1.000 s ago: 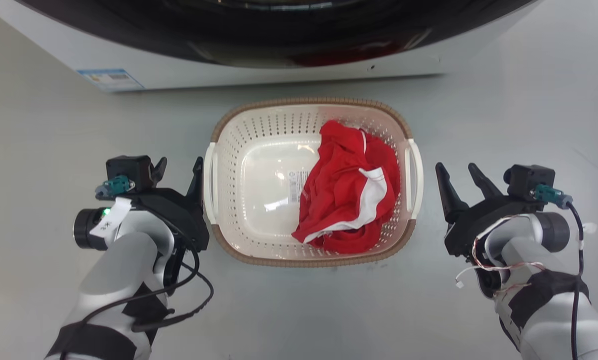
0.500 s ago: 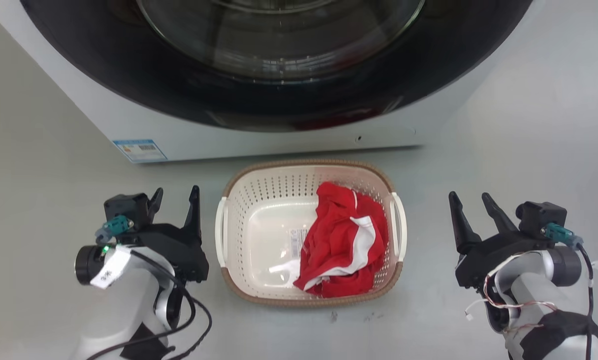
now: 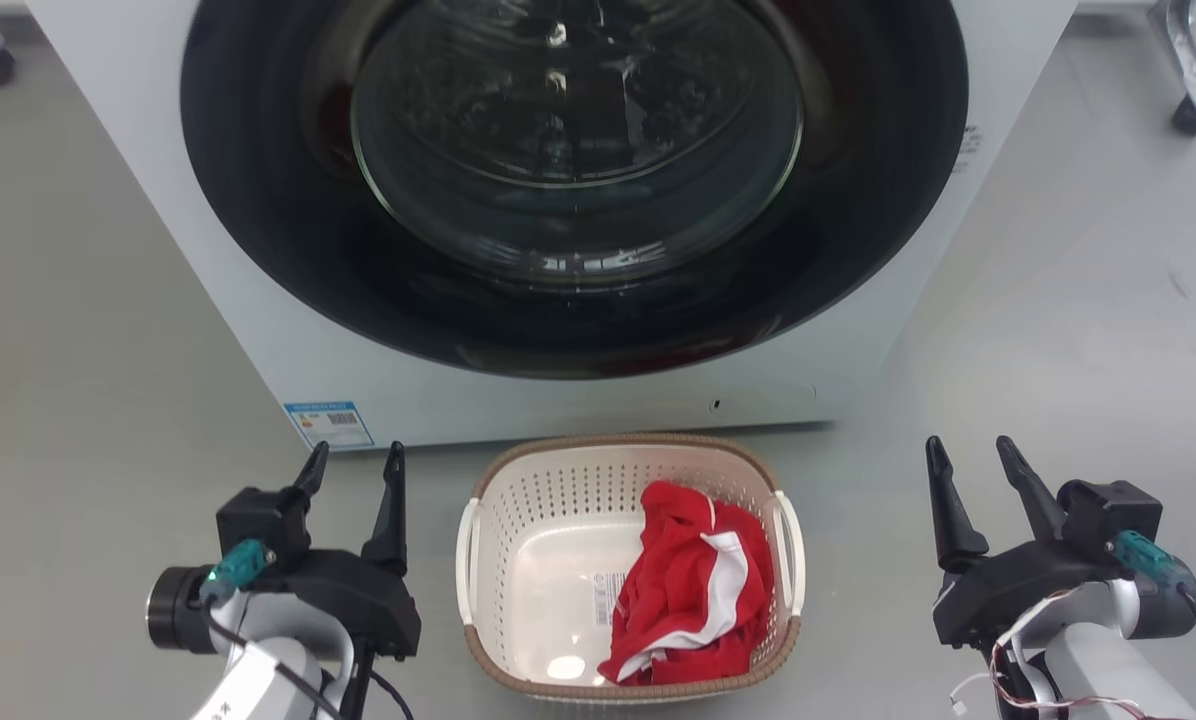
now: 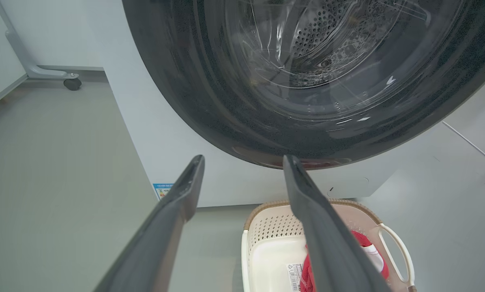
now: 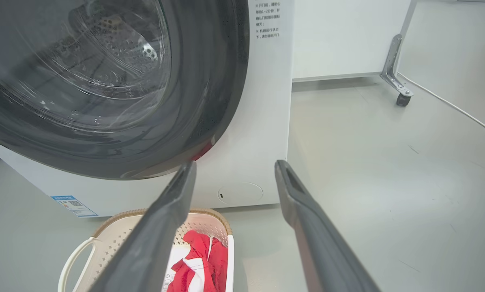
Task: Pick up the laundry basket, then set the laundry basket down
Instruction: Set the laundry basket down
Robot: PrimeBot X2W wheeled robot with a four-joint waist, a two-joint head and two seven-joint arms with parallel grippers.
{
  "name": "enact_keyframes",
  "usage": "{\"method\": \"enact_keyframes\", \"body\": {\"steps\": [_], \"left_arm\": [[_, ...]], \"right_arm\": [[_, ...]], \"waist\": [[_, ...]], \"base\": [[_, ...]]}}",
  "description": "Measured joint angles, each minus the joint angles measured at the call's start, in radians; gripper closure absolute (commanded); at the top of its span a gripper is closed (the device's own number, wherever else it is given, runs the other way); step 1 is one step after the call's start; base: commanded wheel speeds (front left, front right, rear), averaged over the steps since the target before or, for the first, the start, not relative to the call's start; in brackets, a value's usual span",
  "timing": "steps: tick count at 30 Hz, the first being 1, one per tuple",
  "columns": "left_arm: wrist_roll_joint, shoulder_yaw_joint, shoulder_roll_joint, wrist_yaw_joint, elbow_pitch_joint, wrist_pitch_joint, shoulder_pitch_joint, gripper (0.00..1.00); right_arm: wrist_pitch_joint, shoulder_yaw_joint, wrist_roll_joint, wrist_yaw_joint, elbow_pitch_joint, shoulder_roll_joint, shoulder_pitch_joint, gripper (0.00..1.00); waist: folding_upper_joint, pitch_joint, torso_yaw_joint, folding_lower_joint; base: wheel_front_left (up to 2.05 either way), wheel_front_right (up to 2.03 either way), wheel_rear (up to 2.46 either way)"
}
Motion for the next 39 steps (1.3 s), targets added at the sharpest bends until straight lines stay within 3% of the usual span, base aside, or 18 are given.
{"method": "enact_keyframes", "body": {"steps": [8, 18, 39], "left_arm": [[0.084, 0.032, 0.03, 0.023, -0.256, 0.0, 0.164, 0.0], [0.136, 0.074, 0.048, 0.04, -0.464, 0.0, 0.363, 0.0], [0.217, 0.202, 0.015, 0.041, -0.616, 0.005, 0.583, 0.0]], "right_arm": [[-0.002, -0.028, -0.06, -0.038, -0.204, -0.021, 0.123, 0.0], [-0.003, -0.062, -0.086, -0.065, -0.36, -0.048, 0.287, 0.0], [-0.003, -0.099, -0.128, -0.085, -0.55, -0.049, 0.515, 0.0]], "waist": [[0.0, -0.097, 0.006, 0.0001], [0.0, -0.166, 0.01, 0.0001], [0.0001, -0.24, 0.025, 0.0003]], "base": [[0.0, 0.0, 0.0], [0.0, 0.0, 0.0], [0.0, 0.0, 0.0]]}}
